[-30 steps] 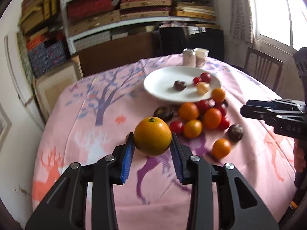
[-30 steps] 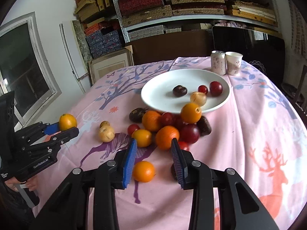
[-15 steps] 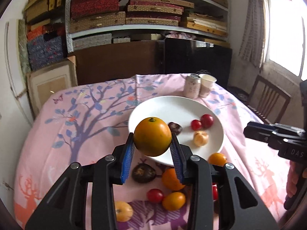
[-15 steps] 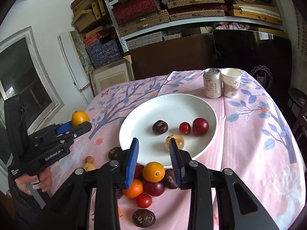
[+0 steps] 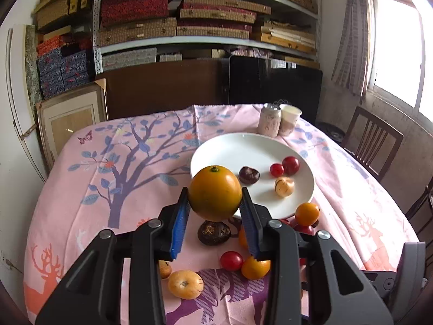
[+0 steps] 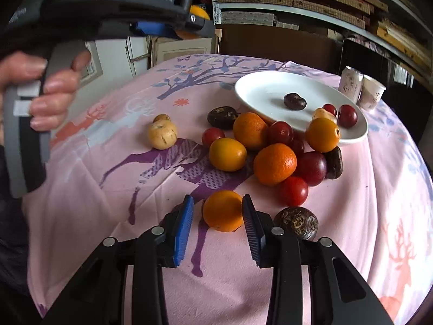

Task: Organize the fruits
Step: 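Carry both oranges over the white plate and open both tools to release them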

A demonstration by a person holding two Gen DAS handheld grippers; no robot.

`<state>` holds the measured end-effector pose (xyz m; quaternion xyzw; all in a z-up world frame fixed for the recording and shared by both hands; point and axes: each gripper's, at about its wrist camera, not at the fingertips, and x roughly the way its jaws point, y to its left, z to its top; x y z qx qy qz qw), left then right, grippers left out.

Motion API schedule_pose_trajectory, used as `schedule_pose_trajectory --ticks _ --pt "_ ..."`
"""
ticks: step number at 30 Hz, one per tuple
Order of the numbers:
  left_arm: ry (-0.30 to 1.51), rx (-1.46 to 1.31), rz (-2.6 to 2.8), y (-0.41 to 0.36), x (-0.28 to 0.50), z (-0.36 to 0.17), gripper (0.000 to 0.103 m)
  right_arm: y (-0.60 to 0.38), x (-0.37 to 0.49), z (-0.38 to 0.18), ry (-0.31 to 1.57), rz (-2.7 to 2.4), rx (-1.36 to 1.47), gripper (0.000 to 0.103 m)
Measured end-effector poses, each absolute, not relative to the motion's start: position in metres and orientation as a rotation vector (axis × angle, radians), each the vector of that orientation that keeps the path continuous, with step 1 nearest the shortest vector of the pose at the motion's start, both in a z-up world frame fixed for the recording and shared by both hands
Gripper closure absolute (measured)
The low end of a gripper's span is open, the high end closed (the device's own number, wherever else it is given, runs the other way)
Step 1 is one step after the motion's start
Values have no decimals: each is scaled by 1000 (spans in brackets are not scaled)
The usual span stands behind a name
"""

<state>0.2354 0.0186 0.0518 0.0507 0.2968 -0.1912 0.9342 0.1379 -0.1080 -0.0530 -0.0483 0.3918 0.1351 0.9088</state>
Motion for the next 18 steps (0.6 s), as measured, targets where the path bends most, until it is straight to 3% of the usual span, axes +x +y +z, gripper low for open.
schedule_pose_trajectory --ticks 3,9,12,13,16,18 --pt "576 106 -407 19 228 60 67 -110 137 -53 804 250 -92 73" --pt "581 124 -446 10 220 63 67 -120 137 -53 807 280 -5 74" --pt "585 131 -454 7 217 62 67 -119 142 -57 838 265 -9 58" --pt "587 135 -455 6 216 62 67 -118 145 -59 855 250 -16 57" --pt "582 140 -460 5 214 63 67 -118 146 -61 866 251 -10 67" --pt "577 141 -460 5 213 64 67 -118 147 -62 867 255 -8 67"
